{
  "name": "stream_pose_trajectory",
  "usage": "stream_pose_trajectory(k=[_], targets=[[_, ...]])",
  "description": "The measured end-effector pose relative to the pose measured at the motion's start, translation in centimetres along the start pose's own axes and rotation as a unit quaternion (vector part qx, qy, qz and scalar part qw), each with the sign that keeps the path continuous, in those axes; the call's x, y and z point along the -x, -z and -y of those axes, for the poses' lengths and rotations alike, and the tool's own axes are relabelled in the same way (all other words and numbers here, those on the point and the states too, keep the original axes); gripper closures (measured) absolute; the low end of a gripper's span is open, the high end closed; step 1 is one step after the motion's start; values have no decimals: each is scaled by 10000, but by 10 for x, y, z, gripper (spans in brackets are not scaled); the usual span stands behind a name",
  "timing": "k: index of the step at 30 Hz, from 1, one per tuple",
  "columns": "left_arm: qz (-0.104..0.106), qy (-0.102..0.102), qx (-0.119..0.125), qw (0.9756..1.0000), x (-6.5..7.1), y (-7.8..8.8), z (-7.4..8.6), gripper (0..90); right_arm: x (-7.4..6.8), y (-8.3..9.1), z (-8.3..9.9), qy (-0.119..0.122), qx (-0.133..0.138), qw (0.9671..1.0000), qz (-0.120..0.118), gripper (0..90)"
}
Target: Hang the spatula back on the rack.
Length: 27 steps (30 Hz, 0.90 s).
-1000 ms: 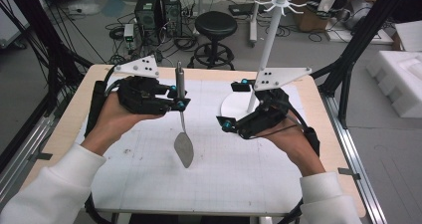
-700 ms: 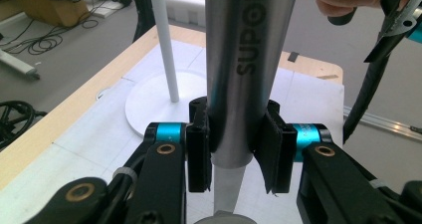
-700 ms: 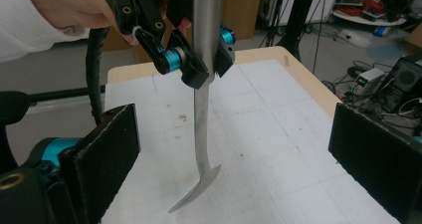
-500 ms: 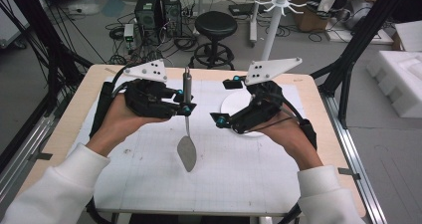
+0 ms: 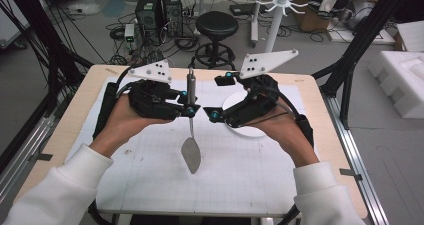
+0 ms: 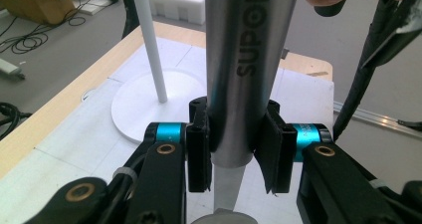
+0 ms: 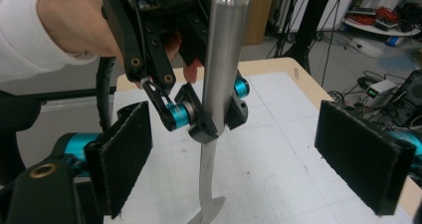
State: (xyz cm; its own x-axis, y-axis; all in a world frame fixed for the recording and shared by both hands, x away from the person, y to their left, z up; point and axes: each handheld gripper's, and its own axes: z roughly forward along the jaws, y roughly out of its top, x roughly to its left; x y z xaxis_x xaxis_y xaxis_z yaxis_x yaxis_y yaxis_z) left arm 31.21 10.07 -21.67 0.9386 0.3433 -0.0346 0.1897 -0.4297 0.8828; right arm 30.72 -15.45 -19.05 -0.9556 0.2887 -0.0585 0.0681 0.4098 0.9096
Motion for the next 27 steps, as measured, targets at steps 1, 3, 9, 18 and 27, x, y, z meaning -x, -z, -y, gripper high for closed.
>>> stream_pose_trajectory(k=[1, 3, 9, 18, 27], targets=[[4, 10, -6, 10000, 0, 0, 0, 689, 0, 0, -1, -16, -16, 10000, -12, 142], [13, 8, -13, 10000, 0, -1, 0, 689, 0, 0, -4, 15, 11, 10000, 10, 145], [24, 5, -2, 10000, 1, -3, -1, 689, 0, -4, -10, -1, 14, 10000, -26, 151], [42, 9, 2, 10000, 3, -4, -2, 689, 0, -15, -14, -76, 45, 9999, -118, 249], [35, -17, -6, 10000, 2, -4, -2, 689, 0, -22, -17, -200, 125, 9996, -160, 360]])
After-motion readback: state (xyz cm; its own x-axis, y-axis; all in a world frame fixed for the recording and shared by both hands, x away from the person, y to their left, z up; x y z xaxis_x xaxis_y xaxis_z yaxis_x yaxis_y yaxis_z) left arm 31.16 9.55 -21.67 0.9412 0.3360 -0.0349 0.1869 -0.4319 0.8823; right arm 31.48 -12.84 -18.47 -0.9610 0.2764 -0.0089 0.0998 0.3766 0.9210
